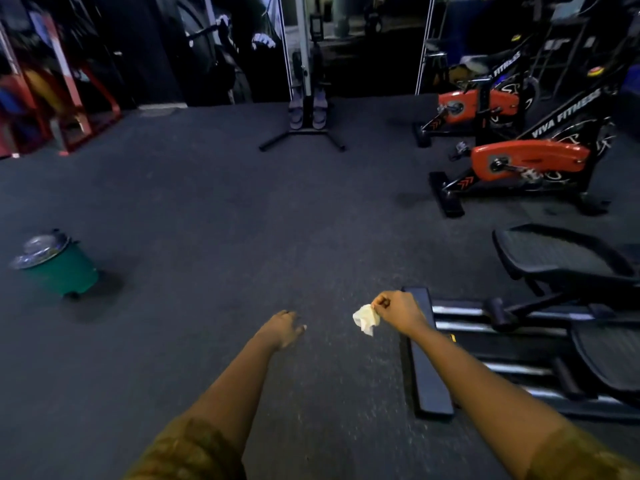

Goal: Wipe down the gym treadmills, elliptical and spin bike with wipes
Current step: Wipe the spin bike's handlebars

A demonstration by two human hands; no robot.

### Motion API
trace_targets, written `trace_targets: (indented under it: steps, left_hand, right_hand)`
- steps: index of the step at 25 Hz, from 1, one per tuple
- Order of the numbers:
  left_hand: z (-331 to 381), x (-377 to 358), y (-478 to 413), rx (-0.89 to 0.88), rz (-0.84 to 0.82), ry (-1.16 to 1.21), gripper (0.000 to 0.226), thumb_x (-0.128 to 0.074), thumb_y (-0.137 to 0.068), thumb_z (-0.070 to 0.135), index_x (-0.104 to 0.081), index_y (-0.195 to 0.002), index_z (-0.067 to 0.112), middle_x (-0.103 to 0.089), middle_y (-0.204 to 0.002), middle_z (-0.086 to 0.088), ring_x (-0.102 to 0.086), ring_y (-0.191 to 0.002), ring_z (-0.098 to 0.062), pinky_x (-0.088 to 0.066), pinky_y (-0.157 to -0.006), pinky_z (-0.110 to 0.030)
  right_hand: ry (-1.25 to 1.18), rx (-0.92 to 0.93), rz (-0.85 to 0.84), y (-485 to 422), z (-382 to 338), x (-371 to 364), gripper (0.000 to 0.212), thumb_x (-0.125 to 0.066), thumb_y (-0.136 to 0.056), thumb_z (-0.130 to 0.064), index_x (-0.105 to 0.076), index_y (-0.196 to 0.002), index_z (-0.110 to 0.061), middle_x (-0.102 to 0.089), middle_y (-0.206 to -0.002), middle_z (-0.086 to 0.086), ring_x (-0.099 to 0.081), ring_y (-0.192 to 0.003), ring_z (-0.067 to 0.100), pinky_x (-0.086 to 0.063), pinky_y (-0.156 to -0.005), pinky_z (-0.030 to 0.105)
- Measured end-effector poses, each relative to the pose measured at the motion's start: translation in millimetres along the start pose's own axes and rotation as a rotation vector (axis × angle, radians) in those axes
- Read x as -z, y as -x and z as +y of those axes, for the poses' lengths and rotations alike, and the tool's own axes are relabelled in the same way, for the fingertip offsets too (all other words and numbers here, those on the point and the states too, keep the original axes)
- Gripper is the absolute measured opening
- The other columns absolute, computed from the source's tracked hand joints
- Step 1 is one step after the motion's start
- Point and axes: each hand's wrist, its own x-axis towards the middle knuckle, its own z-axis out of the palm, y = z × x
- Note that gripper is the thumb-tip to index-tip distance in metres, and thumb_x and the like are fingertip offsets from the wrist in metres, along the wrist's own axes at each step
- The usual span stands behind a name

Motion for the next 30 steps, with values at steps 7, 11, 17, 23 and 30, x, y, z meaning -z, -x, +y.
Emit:
trace_targets:
  steps: [7,11,17,23,30]
  left_hand:
    - [54,138,-236,-0.151,0.035,-0.075,0.053,-0.037,-0.102,0.037,-0.029,-0.148,0.012,-0.025,-0.156,-0.010,-0.019,-0.145,-0.026,-0.022,-0.116,-0.038]
    - [97,219,-372,-0.251,-0.018,-0.165,0.053,-0.038,-0.102,0.038,-0.030,-0.148,0.013,-0.023,-0.156,-0.012,-0.025,-0.142,-0.029,-0.025,-0.114,-0.041]
    - [208,306,-546,-0.501,-0.073,-0.300,0.051,-0.038,-0.102,0.035,-0.032,-0.147,0.012,-0.029,-0.153,-0.013,-0.029,-0.140,-0.027,-0.027,-0.112,-0.037]
    - [339,352,-702,-0.656,-0.101,-0.368,0.050,-0.039,-0.102,0.034,-0.033,-0.147,0.012,-0.029,-0.152,-0.014,-0.030,-0.139,-0.027,-0.028,-0.111,-0.035]
    - [487,410,-861,-0.715,-0.087,-0.317,0.049,-0.040,-0.101,0.034,-0.035,-0.146,0.014,-0.035,-0.148,-0.014,-0.036,-0.135,-0.028,-0.031,-0.109,-0.033]
  right_hand:
    - [-0.006,-0.089,0.132,-219,-4,85,0.014,-0.060,-0.085,-0.025,-0.072,-0.090,-0.019,-0.072,-0.094,0.004,-0.065,-0.090,0.020,-0.049,-0.075,0.030]
    - [-0.036,-0.216,0.209,-331,5,137,0.015,-0.059,-0.088,-0.026,-0.070,-0.093,-0.017,-0.070,-0.094,0.006,-0.064,-0.089,0.021,-0.045,-0.069,0.028]
    - [-0.085,-0.421,0.346,-455,53,221,0.017,-0.055,-0.088,-0.024,-0.071,-0.091,-0.018,-0.071,-0.094,0.004,-0.064,-0.087,0.019,-0.050,-0.074,0.031]
    - [-0.152,-0.547,0.468,-583,136,308,0.018,-0.056,-0.087,-0.025,-0.071,-0.089,-0.017,-0.070,-0.092,0.003,-0.063,-0.088,0.020,-0.050,-0.074,0.032]
    - [-0.079,-0.491,0.470,-741,199,433,0.015,-0.060,-0.086,-0.025,-0.071,-0.092,-0.017,-0.072,-0.094,0.001,-0.064,-0.092,0.017,-0.042,-0.075,0.023]
